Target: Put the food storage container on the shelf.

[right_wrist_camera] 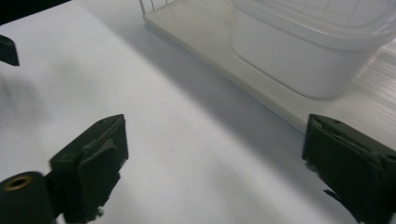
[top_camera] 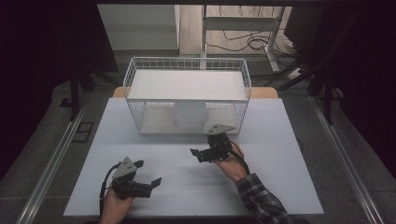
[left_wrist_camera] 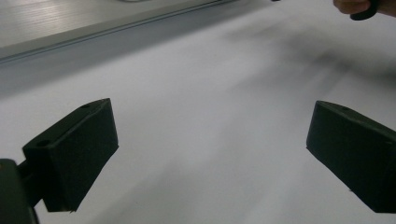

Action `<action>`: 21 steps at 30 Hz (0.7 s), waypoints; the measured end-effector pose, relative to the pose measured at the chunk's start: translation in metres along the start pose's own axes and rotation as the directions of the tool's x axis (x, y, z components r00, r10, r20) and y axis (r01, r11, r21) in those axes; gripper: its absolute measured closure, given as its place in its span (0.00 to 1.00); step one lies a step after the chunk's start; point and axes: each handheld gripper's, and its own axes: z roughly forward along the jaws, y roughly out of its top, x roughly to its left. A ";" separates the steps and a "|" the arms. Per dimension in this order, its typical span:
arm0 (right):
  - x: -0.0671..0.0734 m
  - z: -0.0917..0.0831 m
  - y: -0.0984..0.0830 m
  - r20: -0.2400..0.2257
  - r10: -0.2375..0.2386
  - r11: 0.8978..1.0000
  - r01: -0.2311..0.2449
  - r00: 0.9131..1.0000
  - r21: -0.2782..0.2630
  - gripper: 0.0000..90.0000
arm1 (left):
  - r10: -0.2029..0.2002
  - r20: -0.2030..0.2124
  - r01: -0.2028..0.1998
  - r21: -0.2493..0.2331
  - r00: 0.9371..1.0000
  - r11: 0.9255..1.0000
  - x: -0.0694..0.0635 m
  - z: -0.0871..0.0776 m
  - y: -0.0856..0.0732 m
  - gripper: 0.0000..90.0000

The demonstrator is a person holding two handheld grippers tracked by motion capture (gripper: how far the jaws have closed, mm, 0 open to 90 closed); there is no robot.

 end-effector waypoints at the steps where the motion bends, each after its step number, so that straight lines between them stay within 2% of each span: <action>1: 0.001 -0.005 -0.003 -0.006 0.009 1.000 -0.009 1.000 -0.003 0.04 | 0.000 -0.001 0.000 0.001 1.000 1.000 0.000 0.000 0.000 0.02; 9: 0.004 -0.022 -0.015 -0.010 -0.007 1.000 0.007 1.000 0.004 0.02 | -0.006 -0.002 0.006 0.013 1.000 1.000 0.000 0.001 0.000 0.02; 14: 0.005 -0.039 -0.024 -0.015 0.001 1.000 -0.001 1.000 0.001 0.01 | -0.007 0.000 0.007 0.023 1.000 1.000 0.000 0.001 0.000 0.02; 16: 0.005 -0.047 -0.028 0.006 0.009 1.000 -0.009 1.000 0.000 0.00 | -0.018 0.002 0.018 0.022 1.000 1.000 0.000 0.001 0.000 0.02; 21: 0.004 -0.057 -0.034 0.009 0.021 1.000 -0.021 1.000 -0.004 0.00 | -0.039 0.006 0.038 0.039 0.999 0.999 0.000 0.001 0.001 0.02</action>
